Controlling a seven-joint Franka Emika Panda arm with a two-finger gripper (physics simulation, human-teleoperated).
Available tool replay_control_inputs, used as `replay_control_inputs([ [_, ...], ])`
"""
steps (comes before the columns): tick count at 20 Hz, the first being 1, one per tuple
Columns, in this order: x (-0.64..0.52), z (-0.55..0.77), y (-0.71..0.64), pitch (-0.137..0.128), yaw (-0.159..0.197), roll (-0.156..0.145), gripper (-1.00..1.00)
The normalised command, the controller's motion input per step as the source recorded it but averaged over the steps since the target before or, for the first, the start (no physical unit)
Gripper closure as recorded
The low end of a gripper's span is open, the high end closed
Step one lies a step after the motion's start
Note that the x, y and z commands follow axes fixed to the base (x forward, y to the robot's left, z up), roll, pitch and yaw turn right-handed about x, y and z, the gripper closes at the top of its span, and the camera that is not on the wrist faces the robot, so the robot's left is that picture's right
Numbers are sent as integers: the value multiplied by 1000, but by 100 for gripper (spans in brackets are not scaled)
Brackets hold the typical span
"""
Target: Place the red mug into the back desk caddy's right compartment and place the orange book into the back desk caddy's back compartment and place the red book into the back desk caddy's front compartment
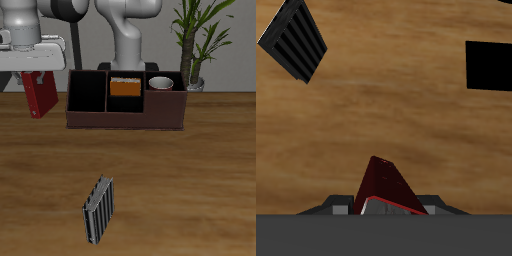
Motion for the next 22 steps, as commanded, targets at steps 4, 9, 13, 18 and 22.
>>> replay_control_inputs([
  [4,-499,176,237,23,-10,29,100],
  [9,-436,117,296,-16,31,28,100],
  [13,-305,107,128,6,-18,2,100],
  [18,-330,193,140,-31,-16,13,100],
  [22,-268,86,125,-13,44,22,100],
])
